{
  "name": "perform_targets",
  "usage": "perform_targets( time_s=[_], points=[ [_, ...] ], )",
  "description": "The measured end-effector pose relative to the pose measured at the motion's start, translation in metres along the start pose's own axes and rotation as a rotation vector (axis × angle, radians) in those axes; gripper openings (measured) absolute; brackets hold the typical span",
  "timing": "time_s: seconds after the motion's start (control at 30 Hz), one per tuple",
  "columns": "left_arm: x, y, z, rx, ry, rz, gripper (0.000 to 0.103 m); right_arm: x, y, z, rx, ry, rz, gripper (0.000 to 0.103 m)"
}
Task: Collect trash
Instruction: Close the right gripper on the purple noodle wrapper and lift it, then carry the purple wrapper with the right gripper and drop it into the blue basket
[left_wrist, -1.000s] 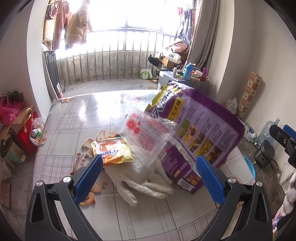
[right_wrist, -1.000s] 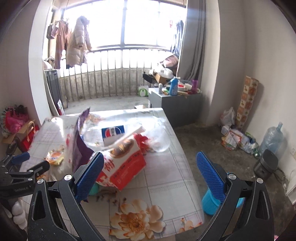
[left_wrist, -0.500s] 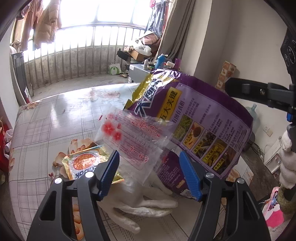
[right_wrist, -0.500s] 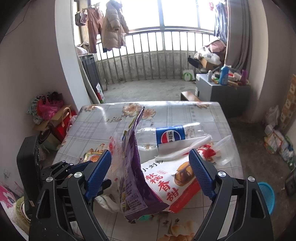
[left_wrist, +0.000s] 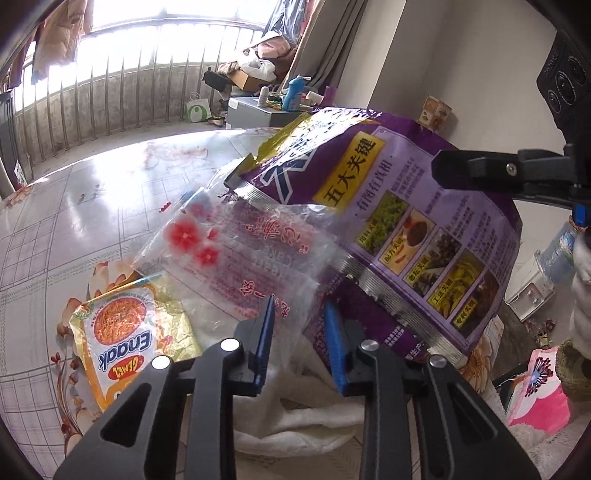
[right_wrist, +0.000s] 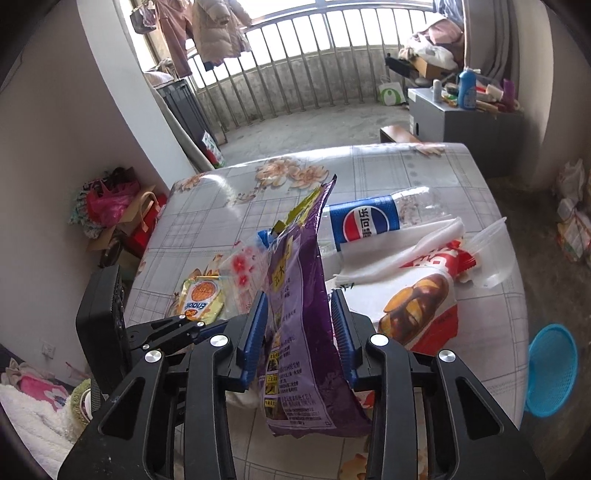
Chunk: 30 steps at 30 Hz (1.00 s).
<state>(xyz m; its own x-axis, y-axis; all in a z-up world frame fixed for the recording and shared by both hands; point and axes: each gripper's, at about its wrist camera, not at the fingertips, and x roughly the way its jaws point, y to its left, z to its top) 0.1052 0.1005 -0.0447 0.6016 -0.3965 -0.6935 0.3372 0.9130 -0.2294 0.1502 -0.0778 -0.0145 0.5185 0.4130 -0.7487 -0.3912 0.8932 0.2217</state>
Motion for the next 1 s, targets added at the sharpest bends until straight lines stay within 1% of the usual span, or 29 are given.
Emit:
perform_targets(
  time_s=[0.03, 0.13, 0.17, 0.27, 0.43, 0.57, 0.67, 0.73, 0.83, 0.93, 1.0],
  points=[
    [0.0, 0.0, 0.001, 0.002, -0.003, -0.001, 0.019, -0.001, 0.0, 0.0, 0.003, 0.001, 0.007, 0.017],
    [-0.007, -0.001, 0.003, -0.006, -0.015, 0.003, 0.008, -0.003, -0.005, -0.001, 0.033, -0.002, 0.046, 0.006],
    [-0.009, -0.001, 0.004, -0.014, -0.023, 0.002, 0.006, -0.004, -0.006, -0.001, 0.043, -0.008, 0.066, 0.004],
    [-0.022, 0.005, 0.009, -0.042, -0.046, 0.003, 0.004, -0.013, -0.007, -0.001, 0.07, -0.034, 0.116, 0.002],
    [-0.058, 0.002, 0.019, -0.056, -0.119, -0.002, 0.003, -0.037, -0.009, -0.001, 0.115, -0.095, 0.22, 0.001],
    [-0.097, -0.007, 0.029, -0.053, -0.2, -0.012, 0.003, -0.068, -0.017, -0.006, 0.16, -0.177, 0.294, 0.001],
    [-0.125, -0.02, 0.034, -0.037, -0.254, -0.026, 0.003, -0.099, -0.028, -0.014, 0.198, -0.252, 0.326, 0.001],
    [-0.142, -0.032, 0.037, -0.026, -0.286, -0.042, 0.003, -0.119, -0.037, -0.022, 0.227, -0.299, 0.338, 0.001],
    [-0.159, -0.054, 0.044, 0.004, -0.32, -0.072, 0.003, -0.152, -0.056, -0.034, 0.274, -0.378, 0.33, 0.001],
    [-0.167, -0.075, 0.059, 0.03, -0.331, -0.126, 0.003, -0.184, -0.079, -0.047, 0.323, -0.464, 0.289, 0.001],
    [-0.168, -0.097, 0.068, 0.061, -0.329, -0.176, 0.003, -0.204, -0.096, -0.059, 0.357, -0.519, 0.245, 0.001]
  ],
)
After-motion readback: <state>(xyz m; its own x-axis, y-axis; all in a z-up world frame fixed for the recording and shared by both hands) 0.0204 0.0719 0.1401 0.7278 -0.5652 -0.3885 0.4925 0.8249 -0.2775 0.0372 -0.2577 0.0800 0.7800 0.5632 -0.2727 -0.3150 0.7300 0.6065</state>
